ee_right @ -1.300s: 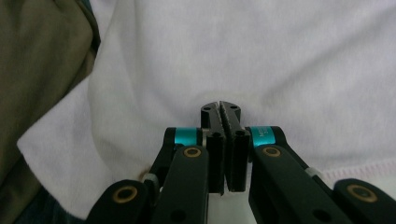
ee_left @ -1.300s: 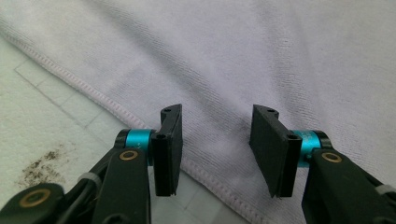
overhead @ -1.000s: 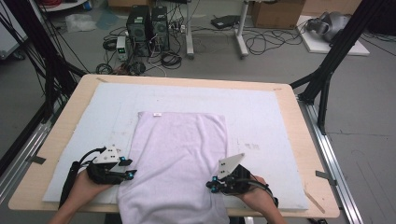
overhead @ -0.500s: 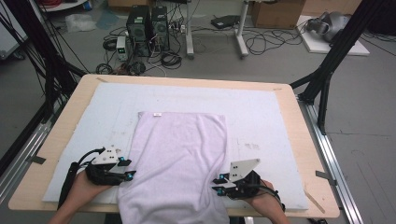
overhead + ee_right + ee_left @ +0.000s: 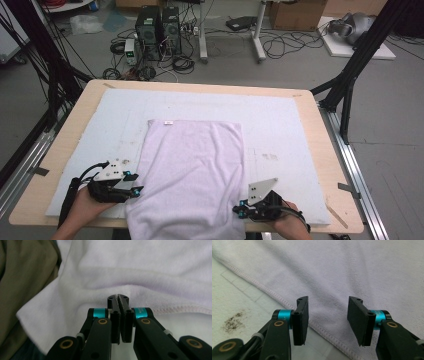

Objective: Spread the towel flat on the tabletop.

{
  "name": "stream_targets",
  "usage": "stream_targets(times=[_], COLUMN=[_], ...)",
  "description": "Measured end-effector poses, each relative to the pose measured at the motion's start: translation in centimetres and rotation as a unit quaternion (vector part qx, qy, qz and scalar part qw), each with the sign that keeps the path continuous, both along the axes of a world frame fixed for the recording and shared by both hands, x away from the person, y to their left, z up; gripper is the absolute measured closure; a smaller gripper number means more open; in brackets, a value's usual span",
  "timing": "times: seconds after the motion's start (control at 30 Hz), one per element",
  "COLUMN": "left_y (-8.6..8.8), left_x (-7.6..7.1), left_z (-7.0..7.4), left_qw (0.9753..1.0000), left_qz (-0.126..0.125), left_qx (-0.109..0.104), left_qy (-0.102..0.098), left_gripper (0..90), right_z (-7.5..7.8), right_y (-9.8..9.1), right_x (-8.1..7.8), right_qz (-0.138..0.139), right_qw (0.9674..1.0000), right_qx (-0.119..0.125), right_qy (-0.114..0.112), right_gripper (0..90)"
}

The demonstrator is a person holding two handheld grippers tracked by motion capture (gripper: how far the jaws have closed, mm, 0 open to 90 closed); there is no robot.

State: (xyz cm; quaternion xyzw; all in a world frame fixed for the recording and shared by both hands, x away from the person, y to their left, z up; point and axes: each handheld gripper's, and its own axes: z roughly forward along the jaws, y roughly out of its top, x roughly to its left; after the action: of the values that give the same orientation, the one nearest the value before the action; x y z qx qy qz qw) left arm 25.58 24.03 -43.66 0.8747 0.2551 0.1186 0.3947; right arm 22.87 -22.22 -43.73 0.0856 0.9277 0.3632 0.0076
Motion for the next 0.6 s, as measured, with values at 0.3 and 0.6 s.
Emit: stream_targets(times=[0.3,0.6], left_y=[0.5,0.5], left_x=[-1.5,-1.9], left_z=[0.4,-0.4], left_qw=[1.0,0.9995], left_qz=[-0.006,-0.028], left_qx=[0.001,0.013], left_qy=[-0.004,0.005], left_gripper=[51.9,55.4], right_z=[1.5,0.3], right_y=[-2.0,-0.5], right_x=[-0.8,2.2], right_qz=[-0.022,-0.047], right_qw=[0.9992,0.998], right_qx=[0.034,0.041], right_qy=[-0.008,-0.009], right_gripper=[75.4,66.9])
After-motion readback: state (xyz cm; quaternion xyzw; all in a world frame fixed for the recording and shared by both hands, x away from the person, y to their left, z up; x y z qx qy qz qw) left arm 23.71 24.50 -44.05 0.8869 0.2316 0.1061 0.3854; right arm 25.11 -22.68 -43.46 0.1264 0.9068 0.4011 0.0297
